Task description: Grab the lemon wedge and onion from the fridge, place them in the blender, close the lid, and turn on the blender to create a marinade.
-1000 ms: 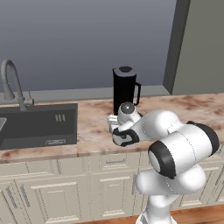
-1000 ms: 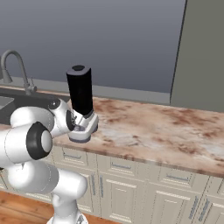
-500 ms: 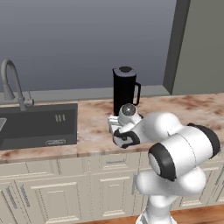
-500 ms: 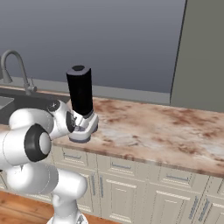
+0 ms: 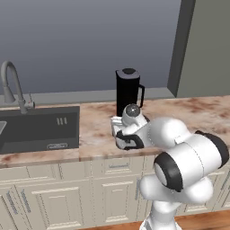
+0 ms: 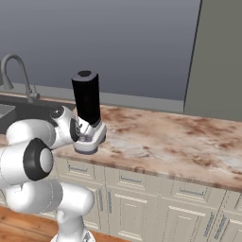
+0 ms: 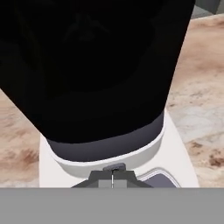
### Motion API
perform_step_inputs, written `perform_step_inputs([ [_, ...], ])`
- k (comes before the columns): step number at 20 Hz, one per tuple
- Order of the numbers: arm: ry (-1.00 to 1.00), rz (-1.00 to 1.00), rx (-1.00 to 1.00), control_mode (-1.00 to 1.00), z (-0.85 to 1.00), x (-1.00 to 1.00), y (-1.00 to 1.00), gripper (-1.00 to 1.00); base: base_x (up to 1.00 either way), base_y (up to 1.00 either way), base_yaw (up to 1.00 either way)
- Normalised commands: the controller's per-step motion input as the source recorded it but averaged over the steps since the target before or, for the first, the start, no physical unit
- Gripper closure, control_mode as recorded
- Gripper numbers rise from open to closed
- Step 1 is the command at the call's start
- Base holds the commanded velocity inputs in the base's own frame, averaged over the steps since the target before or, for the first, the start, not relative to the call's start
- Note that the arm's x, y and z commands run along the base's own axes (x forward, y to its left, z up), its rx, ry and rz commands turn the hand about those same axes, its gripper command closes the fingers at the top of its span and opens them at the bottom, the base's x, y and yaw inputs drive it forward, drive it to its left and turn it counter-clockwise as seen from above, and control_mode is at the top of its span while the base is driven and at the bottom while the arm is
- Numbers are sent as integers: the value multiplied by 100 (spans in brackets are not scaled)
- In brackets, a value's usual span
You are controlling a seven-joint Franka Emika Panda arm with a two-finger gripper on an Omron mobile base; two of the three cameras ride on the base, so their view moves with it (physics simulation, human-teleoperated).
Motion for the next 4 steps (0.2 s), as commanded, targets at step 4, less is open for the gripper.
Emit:
perform_step_inputs([
  [4,0,0,0,-100,0,-3,0,100,0,0,0],
])
